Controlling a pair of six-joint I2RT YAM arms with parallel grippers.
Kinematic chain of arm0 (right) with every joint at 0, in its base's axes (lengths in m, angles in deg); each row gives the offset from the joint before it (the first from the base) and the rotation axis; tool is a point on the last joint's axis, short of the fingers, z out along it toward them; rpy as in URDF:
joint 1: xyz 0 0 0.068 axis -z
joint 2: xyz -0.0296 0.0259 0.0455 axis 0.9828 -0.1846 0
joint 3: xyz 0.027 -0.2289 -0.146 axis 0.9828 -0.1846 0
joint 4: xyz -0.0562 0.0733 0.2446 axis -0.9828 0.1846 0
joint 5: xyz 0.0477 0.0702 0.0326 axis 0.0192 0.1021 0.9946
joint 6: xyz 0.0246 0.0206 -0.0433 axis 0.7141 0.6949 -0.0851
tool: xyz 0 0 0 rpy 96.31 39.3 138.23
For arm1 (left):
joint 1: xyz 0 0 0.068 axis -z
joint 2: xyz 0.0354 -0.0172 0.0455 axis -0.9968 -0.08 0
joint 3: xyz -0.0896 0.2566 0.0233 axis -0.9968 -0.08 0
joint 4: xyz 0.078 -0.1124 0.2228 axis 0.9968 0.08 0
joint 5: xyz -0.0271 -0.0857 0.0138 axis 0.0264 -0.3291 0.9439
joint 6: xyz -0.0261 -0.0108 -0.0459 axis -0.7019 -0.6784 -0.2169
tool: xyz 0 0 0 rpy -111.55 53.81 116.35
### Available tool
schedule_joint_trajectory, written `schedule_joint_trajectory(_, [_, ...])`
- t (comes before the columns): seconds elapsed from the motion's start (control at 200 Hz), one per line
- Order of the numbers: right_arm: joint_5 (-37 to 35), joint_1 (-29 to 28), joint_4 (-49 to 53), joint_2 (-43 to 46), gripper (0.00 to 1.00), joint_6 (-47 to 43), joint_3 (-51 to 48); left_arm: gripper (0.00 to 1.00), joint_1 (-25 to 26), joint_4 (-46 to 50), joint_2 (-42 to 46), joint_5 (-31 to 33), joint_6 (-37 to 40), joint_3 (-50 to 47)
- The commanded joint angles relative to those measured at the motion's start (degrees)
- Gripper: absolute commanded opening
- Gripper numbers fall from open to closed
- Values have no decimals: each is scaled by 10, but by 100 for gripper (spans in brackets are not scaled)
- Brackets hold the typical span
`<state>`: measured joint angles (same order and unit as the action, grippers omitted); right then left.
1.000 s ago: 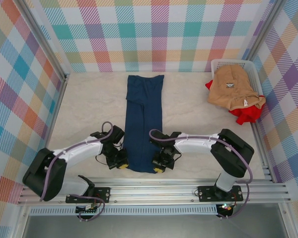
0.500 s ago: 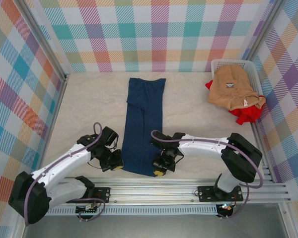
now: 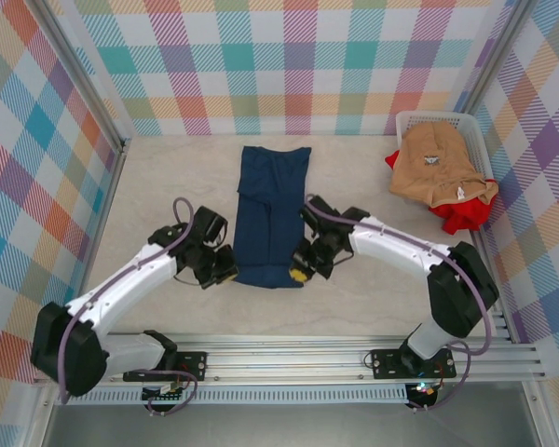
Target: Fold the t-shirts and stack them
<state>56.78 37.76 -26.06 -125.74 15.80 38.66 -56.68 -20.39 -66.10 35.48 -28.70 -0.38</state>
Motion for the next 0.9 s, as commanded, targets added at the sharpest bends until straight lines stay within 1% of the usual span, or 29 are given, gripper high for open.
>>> schedule_joint_trajectory(0.0, [6,36,42,-46,0,-58,63,0,-30,-37,-52,29,6,52])
schedule_joint_trajectory(0.08, [6,62,58,-91,0,-89,127,0,-46,-65,-100,28,5,94])
schedule_joint_trajectory(0.21, [-2,99,92,-159,0,-125,222,0,-67,-74,-185,46,17,179])
schedule_joint_trajectory(0.415, [11,144,104,-261,0,-158,322,0,-105,-87,-320,36,45,290])
schedule_joint_trajectory(0.53, [31,165,80,-311,0,-166,363,0,-118,-89,-388,23,54,341])
schedule_joint_trajectory(0.565, [44,172,70,-327,0,-167,375,5,-120,-87,-408,16,55,356])
schedule_joint_trajectory(0.59, [52,176,71,-341,5,-169,389,13,-122,-85,-421,10,57,367])
schedule_joint_trajectory(0.61, [56,179,75,-352,11,-173,401,22,-123,-79,-431,11,58,376])
schedule_joint_trajectory(0.645, [61,184,82,-369,25,-180,422,37,-124,-67,-442,17,59,391])
schedule_joint_trajectory(0.67, [59,188,87,-376,32,-186,434,45,-125,-63,-446,21,61,398])
schedule_joint_trajectory(0.69, [54,190,88,-378,35,-190,441,49,-126,-63,-447,24,62,401])
schedule_joint_trajectory(0.735, [36,191,77,-368,42,-202,441,52,-128,-67,-437,35,62,400])
schedule_joint_trajectory(0.785, [9,193,63,-343,46,-212,429,53,-128,-77,-411,50,62,389])
schedule_joint_trajectory(0.84, [-16,193,50,-313,47,-216,410,52,-127,-94,-376,58,59,361])
schedule_joint_trajectory(0.895, [-28,192,39,-285,46,-211,380,50,-127,-105,-349,45,48,328])
